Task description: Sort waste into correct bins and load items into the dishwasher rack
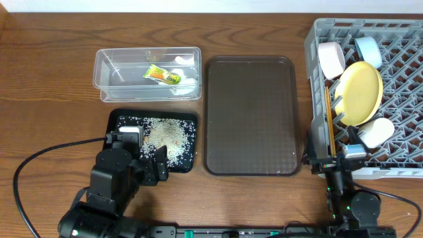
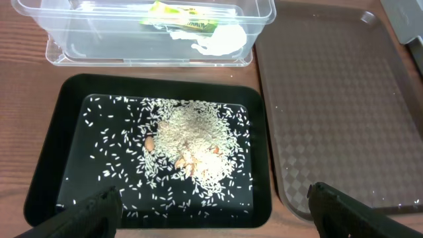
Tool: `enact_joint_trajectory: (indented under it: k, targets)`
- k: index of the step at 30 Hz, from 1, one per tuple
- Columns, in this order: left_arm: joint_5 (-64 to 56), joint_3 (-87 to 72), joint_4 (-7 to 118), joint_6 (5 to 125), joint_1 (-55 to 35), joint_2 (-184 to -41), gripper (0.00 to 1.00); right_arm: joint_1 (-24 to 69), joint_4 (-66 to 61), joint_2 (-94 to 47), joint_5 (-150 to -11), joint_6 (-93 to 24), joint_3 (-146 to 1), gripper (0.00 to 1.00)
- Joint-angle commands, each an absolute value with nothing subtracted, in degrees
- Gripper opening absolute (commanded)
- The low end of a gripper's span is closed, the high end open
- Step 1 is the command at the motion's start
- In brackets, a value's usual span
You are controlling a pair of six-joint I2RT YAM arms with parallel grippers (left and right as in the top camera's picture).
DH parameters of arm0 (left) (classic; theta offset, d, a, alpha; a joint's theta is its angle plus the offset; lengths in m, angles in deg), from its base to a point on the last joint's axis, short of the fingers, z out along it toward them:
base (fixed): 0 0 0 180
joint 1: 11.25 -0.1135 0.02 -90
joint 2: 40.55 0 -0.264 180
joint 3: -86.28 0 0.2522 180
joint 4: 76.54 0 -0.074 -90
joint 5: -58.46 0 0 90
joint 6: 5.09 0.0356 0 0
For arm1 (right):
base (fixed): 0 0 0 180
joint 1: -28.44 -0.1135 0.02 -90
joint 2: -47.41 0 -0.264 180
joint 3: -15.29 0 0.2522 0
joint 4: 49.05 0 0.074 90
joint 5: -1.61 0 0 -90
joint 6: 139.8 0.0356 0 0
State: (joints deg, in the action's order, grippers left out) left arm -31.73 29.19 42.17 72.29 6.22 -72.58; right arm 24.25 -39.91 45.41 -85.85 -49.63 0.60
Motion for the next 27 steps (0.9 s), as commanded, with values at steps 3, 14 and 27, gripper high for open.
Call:
enact_joint_trajectory:
  k: [3, 14, 27]
  targets:
    - [-32.2, 29.6, 42.3, 72.4, 6.5, -72.4, 0.92, 24.5, -37.0, 47.1, -86.5, -50.1, 1.2, 0.99]
    - [-32.2, 29.6, 42.3, 72.4, 6.5, -72.4, 0.92, 24.4, -31.2, 46.7, -86.5, -49.8, 1.2, 0.99]
    - [-32.2, 29.6, 42.3, 72.4, 6.5, -72.4, 0.93, 24.4, -31.2, 46.7, -86.5, -49.8, 1.2, 0.99]
